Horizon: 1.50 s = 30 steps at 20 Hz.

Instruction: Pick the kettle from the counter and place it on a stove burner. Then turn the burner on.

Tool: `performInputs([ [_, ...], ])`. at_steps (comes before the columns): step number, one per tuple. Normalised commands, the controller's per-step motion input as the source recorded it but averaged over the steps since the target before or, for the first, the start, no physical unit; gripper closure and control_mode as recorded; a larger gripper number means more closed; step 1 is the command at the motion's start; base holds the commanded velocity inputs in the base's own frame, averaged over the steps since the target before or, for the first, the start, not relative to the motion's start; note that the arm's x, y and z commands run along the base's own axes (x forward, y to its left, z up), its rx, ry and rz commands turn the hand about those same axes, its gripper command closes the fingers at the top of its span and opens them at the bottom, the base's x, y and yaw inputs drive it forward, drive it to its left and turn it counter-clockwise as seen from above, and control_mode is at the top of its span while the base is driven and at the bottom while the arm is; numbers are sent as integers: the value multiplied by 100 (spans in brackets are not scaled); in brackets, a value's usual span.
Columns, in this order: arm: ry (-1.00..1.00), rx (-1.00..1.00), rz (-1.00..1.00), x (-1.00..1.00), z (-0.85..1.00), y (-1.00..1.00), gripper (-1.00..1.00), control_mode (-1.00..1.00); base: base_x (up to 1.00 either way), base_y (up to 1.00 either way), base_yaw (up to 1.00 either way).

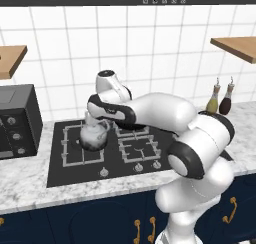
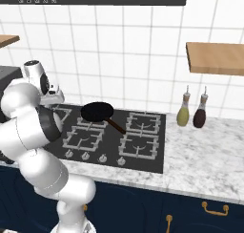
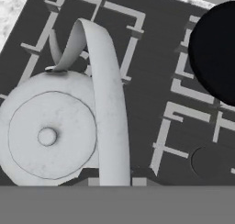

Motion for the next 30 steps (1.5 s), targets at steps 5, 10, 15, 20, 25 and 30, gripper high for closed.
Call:
performInputs([
  [5, 2, 0, 0, 8, -46, 17, 100, -100, 0, 0, 0],
  [10, 0, 0, 0, 1, -31, 10, 100, -100, 0, 0, 0],
  [15, -2, 0, 0, 47, 0, 21, 100, -100, 0, 0, 0],
  [20, 0, 0, 0, 70, 8, 32, 100, -100, 0, 0, 0],
  [25, 0, 0, 0, 37, 3, 23, 100, -100, 0, 0, 0],
  [30, -6, -1, 0, -13, 20, 13, 100, -100, 0, 0, 0],
])
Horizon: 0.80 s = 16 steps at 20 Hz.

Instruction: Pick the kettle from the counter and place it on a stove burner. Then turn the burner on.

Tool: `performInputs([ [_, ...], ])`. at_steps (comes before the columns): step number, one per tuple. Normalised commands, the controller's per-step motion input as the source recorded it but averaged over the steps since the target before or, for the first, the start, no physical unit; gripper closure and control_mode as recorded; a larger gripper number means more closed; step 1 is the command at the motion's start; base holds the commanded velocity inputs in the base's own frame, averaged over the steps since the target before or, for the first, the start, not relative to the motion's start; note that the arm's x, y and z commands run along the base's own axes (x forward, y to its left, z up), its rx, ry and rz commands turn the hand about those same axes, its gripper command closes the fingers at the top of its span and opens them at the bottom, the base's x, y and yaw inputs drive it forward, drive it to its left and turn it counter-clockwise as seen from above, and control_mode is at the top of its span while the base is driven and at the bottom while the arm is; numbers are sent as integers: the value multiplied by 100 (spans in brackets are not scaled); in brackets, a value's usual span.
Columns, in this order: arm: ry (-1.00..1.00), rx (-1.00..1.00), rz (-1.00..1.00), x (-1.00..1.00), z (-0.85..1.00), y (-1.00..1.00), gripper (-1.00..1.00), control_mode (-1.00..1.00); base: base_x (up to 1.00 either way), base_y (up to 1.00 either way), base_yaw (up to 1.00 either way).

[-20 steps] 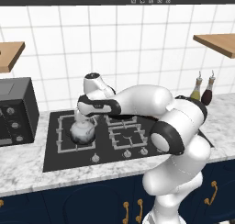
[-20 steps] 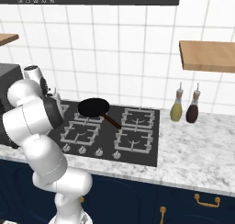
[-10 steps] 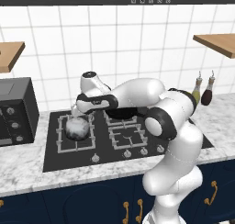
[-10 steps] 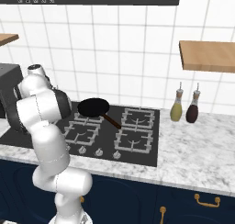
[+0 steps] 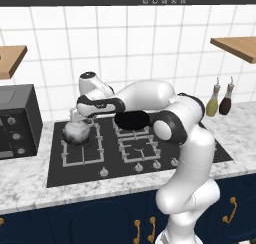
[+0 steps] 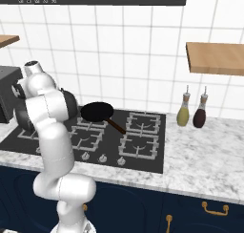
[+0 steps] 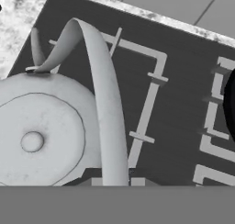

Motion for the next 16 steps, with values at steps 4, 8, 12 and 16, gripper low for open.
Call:
performInputs([
  [4, -1, -13, 0, -2, 7, 1, 100, -100, 0, 0, 0],
  [8, 0, -16, 0, 0, 0, -8, 100, -100, 0, 0, 0],
  [12, 0, -7, 0, 7, 1, 0, 100, -100, 0, 0, 0],
  [16, -3, -1, -2, 12, 3, 0, 100, -100, 0, 0, 0],
])
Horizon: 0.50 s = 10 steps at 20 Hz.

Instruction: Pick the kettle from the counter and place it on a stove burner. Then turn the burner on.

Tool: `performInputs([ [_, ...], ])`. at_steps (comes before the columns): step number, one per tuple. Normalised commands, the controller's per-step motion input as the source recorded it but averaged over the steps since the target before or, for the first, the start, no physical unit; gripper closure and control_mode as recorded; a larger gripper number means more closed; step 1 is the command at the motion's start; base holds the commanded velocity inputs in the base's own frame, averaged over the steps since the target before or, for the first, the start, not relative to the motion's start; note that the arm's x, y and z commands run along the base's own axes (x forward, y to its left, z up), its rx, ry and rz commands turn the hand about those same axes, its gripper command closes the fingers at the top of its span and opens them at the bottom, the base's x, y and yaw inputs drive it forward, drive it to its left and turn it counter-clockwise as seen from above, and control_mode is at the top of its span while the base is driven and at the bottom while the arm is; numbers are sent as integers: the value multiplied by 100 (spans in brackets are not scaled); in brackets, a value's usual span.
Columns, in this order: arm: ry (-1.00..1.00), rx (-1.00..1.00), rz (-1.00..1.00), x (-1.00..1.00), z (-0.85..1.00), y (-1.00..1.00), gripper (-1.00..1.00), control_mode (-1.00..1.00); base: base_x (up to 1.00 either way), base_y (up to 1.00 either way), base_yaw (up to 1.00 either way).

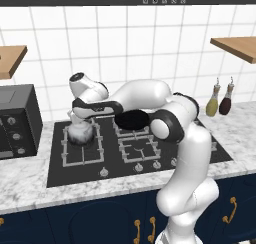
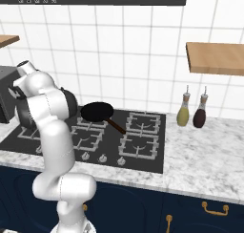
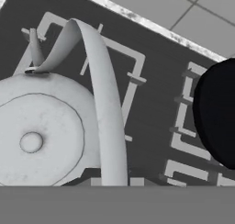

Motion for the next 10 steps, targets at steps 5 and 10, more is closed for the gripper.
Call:
performInputs([
  [5, -5, 0, 0, 28, 0, 0, 100, -100, 0, 0, 0],
  [10, 0, -1, 0, 6, -8, 0, 100, -100, 0, 0, 0],
])
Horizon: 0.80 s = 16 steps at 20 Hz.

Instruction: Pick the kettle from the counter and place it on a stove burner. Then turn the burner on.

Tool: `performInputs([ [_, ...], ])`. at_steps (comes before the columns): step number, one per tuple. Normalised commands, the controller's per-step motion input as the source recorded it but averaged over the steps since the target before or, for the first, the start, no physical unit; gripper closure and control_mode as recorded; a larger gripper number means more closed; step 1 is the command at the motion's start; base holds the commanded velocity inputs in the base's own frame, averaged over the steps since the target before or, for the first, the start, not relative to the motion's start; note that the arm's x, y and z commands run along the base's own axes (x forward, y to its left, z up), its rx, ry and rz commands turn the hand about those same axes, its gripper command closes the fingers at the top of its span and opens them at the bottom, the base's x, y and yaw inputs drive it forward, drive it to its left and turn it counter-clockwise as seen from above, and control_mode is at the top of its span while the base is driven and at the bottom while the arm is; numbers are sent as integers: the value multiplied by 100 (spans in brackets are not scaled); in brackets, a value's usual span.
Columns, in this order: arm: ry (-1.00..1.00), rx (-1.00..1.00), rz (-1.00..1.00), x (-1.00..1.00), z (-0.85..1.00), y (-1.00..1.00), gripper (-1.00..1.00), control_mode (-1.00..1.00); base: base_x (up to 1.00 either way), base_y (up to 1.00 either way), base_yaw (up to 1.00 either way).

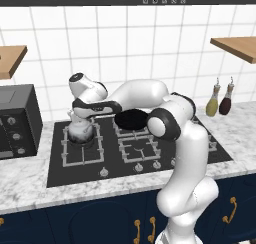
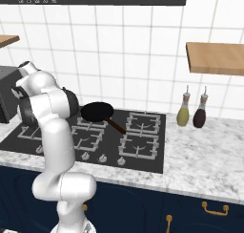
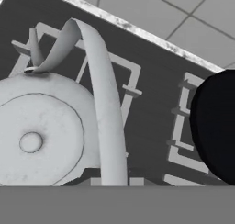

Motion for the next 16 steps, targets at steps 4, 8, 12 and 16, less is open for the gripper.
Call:
performInputs([
  [4, 0, -6, 0, 0, -28, 0, 100, -100, 0, 0, 0],
  [8, 1, -5, 0, 0, -8, 0, 100, -100, 0, 0, 0],
  [12, 0, -1, 0, 0, -32, 0, 100, -100, 0, 0, 0],
  [16, 0, 0, 0, 0, -12, 0, 100, -100, 0, 0, 0],
])
